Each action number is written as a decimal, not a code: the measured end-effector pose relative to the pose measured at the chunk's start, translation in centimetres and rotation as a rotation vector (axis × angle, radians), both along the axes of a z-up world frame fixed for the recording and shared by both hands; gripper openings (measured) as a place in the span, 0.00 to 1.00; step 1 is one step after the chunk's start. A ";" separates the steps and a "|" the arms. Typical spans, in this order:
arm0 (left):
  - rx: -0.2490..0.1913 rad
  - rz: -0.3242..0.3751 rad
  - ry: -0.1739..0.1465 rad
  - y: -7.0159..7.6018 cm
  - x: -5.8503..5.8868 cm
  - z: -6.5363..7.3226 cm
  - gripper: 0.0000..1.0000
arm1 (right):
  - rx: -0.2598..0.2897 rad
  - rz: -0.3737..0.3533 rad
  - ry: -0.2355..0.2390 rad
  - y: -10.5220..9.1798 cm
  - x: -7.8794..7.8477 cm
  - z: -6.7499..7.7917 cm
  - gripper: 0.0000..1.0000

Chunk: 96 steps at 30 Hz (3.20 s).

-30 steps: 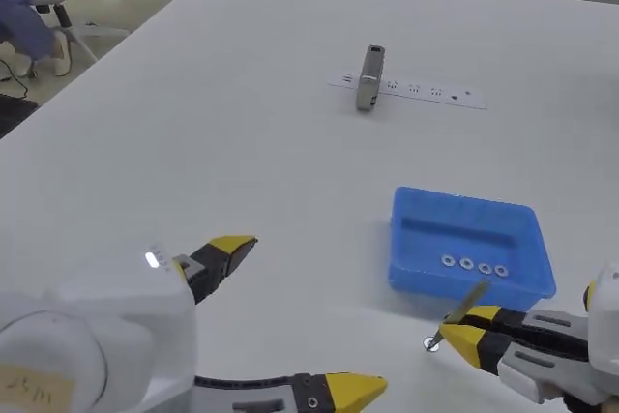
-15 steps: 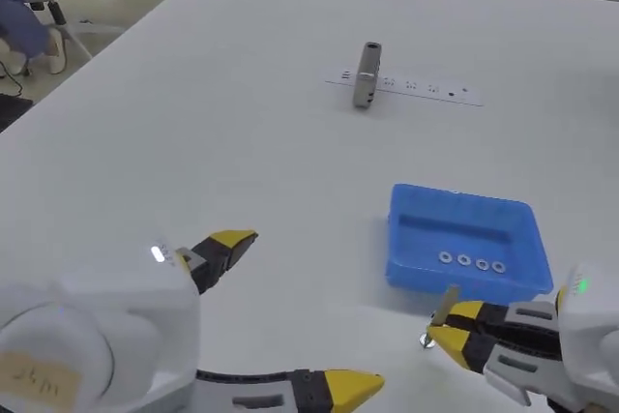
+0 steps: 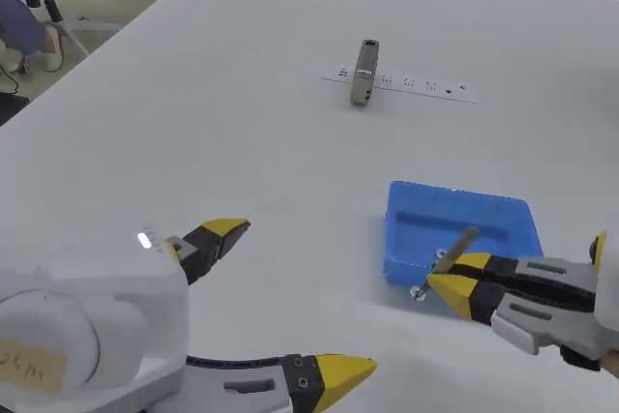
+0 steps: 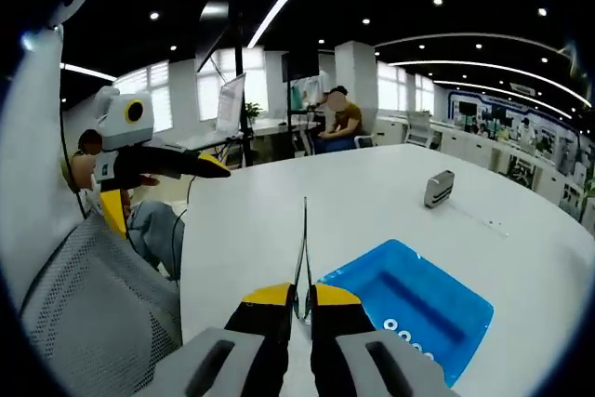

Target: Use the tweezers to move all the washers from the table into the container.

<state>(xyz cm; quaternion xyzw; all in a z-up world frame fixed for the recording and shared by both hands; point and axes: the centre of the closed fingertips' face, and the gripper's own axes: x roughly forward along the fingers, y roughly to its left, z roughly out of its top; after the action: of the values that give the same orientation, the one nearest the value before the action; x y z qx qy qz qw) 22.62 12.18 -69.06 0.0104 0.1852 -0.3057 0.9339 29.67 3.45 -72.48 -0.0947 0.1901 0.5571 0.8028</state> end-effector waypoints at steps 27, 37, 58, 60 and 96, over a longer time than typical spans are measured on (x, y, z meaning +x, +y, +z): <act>-0.024 0.012 0.015 0.2 -0.1 0.0 0.95 | -0.018 -0.279 0.173 -0.7 8.5 -4.1 0.04; 0.009 -0.079 0.012 -0.7 -0.2 0.1 0.95 | -0.061 -0.249 0.146 -0.4 8.1 -4.6 0.04; 0.021 -0.253 0.006 -4.4 0.0 0.9 0.78 | 0.136 -0.139 -0.010 -3.4 1.8 3.5 0.04; -0.001 -0.295 0.013 -5.3 -0.4 1.0 0.72 | 0.099 -0.115 0.005 -4.2 0.4 2.7 0.04; 0.159 -0.736 0.047 -13.6 -3.6 -2.0 0.07 | -0.623 0.452 -0.087 -6.9 -10.2 -6.5 0.03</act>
<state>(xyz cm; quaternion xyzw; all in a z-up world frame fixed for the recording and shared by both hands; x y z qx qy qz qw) 19.05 -1.45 -71.11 0.1415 0.2136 -0.6056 0.7533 19.47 -3.47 -79.02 -0.3970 0.2906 0.6308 0.6000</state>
